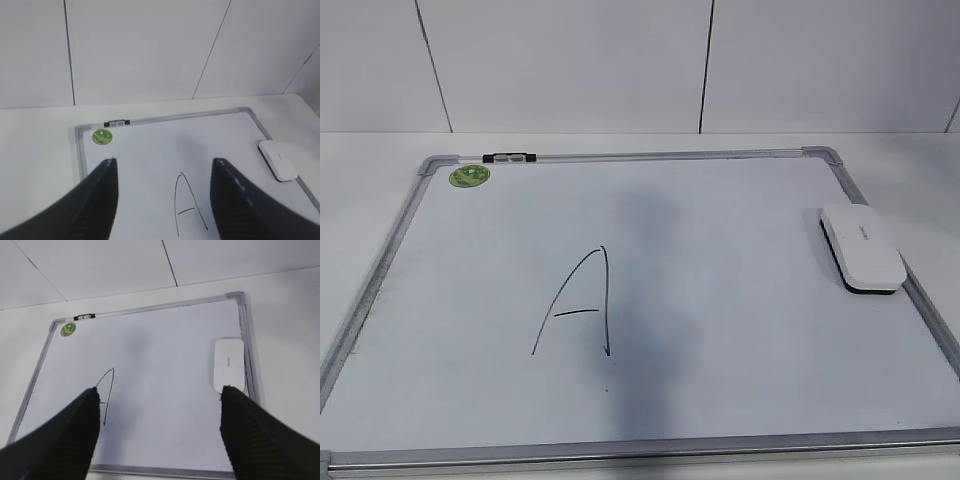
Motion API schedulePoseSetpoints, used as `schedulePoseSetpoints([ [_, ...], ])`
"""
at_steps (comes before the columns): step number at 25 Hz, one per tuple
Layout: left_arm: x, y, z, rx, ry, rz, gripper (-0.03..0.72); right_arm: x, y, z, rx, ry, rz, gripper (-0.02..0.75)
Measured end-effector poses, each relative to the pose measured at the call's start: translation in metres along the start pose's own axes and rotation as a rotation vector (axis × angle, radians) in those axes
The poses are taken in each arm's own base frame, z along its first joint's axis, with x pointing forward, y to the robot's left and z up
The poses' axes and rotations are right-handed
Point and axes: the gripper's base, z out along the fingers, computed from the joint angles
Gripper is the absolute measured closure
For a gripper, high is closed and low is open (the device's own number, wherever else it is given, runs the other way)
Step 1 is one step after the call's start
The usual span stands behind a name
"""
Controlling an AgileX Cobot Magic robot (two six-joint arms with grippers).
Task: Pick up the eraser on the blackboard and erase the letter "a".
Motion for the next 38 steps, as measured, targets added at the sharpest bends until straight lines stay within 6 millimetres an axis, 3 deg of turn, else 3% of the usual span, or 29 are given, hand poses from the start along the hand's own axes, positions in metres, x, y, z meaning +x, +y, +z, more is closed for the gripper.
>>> schedulePoseSetpoints([
  [5,0.028,-0.016,-0.048,-0.032,-0.105,0.017,0.297,0.038,-0.004,-0.003,-0.020,0.035,0.014,0.157],
  [12,0.082,-0.021,-0.071,-0.035,-0.128,0.010,0.309,0.083,-0.010,-0.009,-0.051,0.056,-0.037,0.157],
  [24,0.179,0.012,-0.038,-0.187,0.033,-0.011,0.316,0.149,-0.025,-0.002,-0.050,0.084,-0.092,0.157],
  [30,0.225,0.033,-0.016,-0.278,0.130,-0.011,0.329,0.191,-0.033,-0.013,-0.051,-0.012,-0.145,0.157],
  [34,0.248,0.042,-0.005,-0.312,0.174,-0.010,0.330,0.215,-0.044,-0.016,0.006,-0.088,-0.183,0.157],
  [38,0.260,0.049,-0.001,-0.343,0.193,0.004,0.330,0.226,-0.054,-0.003,0.075,-0.048,-0.196,0.158],
])
